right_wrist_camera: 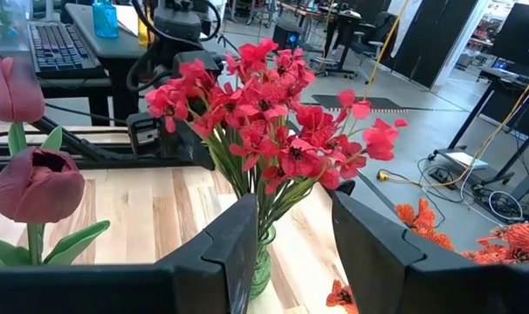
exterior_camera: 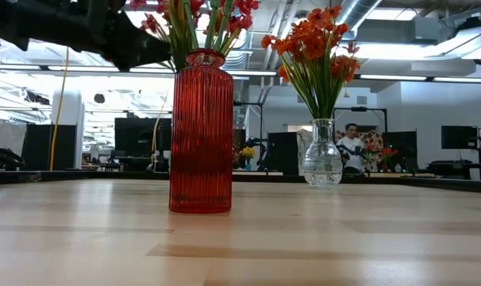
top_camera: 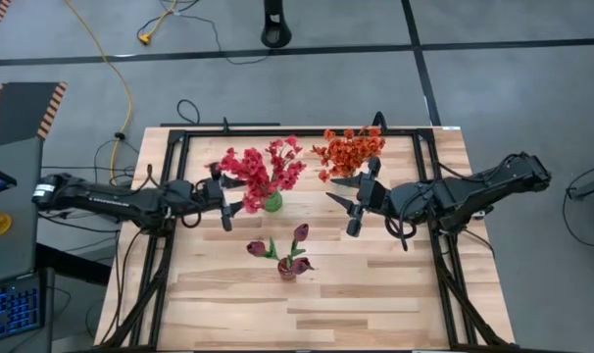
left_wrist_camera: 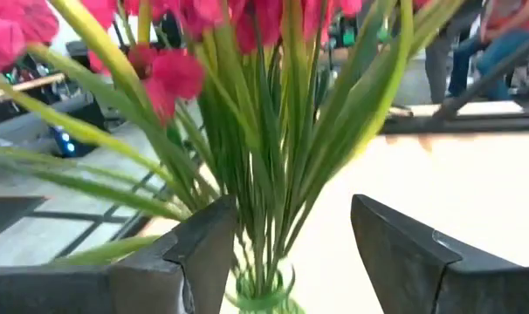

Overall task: Sort flowers into vase by color
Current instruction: Put the pink flowers into the green vase, then return to Home Position

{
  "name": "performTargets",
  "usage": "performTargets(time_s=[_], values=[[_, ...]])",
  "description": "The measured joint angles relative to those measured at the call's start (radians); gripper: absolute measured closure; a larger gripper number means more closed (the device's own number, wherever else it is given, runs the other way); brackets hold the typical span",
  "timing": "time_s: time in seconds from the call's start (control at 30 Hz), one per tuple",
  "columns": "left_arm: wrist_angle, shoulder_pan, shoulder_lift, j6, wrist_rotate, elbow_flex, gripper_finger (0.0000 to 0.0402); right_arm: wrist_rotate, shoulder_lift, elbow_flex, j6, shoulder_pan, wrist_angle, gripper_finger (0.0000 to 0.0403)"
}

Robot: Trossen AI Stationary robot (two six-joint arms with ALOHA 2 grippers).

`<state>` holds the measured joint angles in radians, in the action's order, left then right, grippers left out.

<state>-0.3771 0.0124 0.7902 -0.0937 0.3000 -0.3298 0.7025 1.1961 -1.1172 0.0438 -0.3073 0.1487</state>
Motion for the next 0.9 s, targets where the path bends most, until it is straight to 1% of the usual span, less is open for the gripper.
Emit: performTargets(time_s=[0.27,0.43,0.57,0.73,0.9], values=[[0.181,0.000,-0.116,-0.002,-0.001,0.000,0.0184,0.000,-0.003,0.000,-0.001,0.000,0.002,0.0228],[0.211,0.000,-0.195,-0.002,-0.008,0.000,0.0184,0.002,-0.029,0.001,-0.002,-0.007,0.007,0.0228],[0.210,0.000,-0.259,-0.014,-0.035,0.000,0.0184,0.002,-0.076,0.001,-0.002,-0.023,0.009,0.0233],[0.248,0.000,-0.330,-0.015,-0.076,0.000,0.0184,0.002,-0.160,0.001,-0.002,-0.047,0.060,0.0254],[0.327,0.000,-0.407,-0.016,-0.071,0.000,0.0184,0.002,-0.254,0.001,-0.032,-0.072,0.188,0.0296]])
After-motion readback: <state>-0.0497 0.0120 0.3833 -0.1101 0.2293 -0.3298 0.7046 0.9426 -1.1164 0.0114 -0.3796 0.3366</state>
